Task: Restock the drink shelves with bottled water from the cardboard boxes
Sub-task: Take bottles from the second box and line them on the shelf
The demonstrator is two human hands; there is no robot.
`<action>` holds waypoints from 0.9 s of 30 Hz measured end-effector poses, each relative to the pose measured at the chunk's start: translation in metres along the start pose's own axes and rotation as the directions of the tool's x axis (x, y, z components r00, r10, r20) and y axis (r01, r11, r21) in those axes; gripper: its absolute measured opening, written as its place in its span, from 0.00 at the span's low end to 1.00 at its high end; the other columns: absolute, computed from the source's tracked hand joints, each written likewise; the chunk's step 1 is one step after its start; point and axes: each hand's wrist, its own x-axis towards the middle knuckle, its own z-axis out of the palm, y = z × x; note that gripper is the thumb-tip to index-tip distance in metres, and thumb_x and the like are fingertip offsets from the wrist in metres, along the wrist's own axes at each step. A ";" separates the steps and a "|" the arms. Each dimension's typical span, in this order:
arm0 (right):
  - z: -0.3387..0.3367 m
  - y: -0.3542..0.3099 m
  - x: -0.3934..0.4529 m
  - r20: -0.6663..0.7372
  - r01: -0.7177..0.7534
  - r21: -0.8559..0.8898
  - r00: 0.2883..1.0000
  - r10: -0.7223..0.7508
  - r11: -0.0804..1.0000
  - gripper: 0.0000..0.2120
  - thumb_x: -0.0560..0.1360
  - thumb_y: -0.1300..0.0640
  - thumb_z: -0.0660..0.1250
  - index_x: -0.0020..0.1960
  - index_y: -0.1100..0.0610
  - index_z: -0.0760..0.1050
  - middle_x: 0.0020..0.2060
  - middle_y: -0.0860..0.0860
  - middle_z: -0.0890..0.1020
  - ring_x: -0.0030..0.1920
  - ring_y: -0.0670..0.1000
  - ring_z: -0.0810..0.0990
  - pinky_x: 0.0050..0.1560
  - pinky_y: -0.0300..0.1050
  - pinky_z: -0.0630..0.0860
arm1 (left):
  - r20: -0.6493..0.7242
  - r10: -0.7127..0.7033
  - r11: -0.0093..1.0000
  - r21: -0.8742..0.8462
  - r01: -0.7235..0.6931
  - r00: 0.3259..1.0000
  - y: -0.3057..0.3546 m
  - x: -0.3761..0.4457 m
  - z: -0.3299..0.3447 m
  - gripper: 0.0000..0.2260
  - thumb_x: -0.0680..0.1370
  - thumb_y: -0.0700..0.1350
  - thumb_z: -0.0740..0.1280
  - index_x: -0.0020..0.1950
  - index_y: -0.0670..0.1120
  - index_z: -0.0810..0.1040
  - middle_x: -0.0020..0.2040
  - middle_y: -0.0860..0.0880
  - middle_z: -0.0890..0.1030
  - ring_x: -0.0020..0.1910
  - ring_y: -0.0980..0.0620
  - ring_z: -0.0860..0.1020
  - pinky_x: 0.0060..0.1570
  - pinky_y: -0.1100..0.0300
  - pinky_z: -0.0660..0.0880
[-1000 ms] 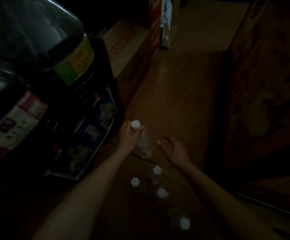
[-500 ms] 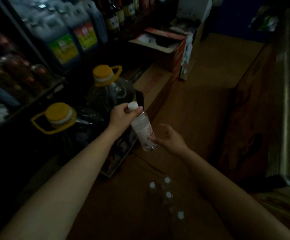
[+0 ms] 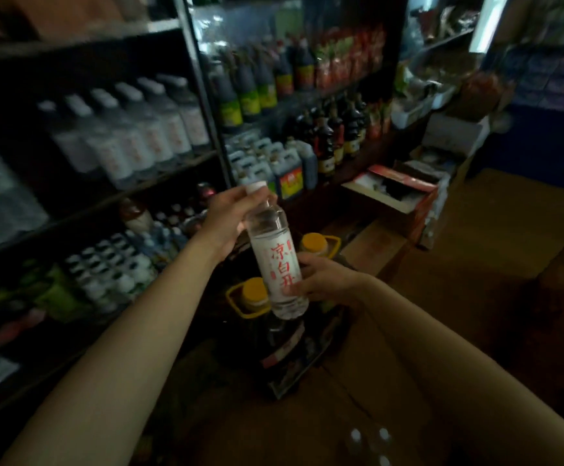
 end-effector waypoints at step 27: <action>0.165 -0.208 0.289 0.246 0.266 -0.168 0.944 -0.221 0.949 0.23 0.65 0.55 0.79 0.58 0.52 0.78 0.52 0.53 0.84 0.53 0.55 0.83 0.56 0.55 0.79 | -0.421 0.157 0.911 0.410 0.033 0.893 0.095 0.060 -0.294 0.12 0.69 0.47 0.77 0.50 0.52 0.80 0.46 0.57 0.82 0.43 0.65 0.80 0.36 0.71 0.74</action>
